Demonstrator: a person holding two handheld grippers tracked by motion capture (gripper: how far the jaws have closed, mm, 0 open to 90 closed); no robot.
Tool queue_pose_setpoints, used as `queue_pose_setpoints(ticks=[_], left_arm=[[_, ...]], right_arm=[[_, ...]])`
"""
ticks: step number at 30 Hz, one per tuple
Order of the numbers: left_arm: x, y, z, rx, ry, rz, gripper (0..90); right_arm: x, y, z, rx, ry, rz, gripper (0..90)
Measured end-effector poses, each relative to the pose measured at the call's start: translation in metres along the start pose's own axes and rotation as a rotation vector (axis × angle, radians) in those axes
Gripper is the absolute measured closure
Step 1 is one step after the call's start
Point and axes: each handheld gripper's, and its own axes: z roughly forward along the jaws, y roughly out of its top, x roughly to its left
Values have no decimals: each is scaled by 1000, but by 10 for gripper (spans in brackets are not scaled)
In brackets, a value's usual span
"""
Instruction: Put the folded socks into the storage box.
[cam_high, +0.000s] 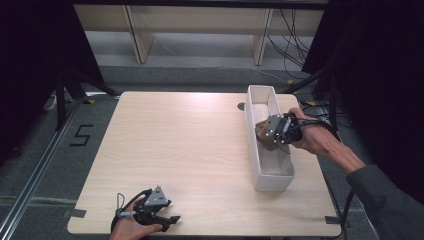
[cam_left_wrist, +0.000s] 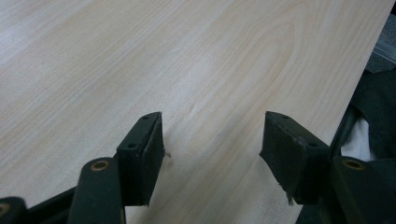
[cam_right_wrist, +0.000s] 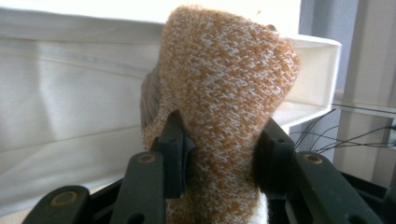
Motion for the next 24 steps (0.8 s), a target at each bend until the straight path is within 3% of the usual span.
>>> queue_pose_setpoints(ticks=[1,2,3,5,6,8,13,15,16,18,24], left_arm=[[-1,0,0,0,-9,-2,381],[-1,0,0,-1,-10,-3,382],[-1,0,0,-1,-10,-2,382],[-2,0,1,-12,-11,-18,381],[-1,0,0,3,-10,-1,382],[-1,0,0,4,-10,-2,382],[-1,0,1,9,-13,4,382],[-1,0,1,9,-14,3,382],[-1,-1,1,8,-12,2,382],[-1,-1,1,9,-11,2,382],[-2,-1,2,6,-10,4,382]], right_arm=[[1,1,2,-11,7,-36,611],[5,1,4,-16,13,-33,611],[11,0,5,-6,27,2,611],[17,1,8,-12,38,7,611],[19,1,9,-16,47,12,610],[22,1,9,-32,50,5,610],[31,1,8,-43,81,45,606],[34,0,9,-55,92,19,604],[37,0,9,-56,104,44,603],[39,-1,12,-81,106,14,601],[49,-5,14,-104,142,46,594]])
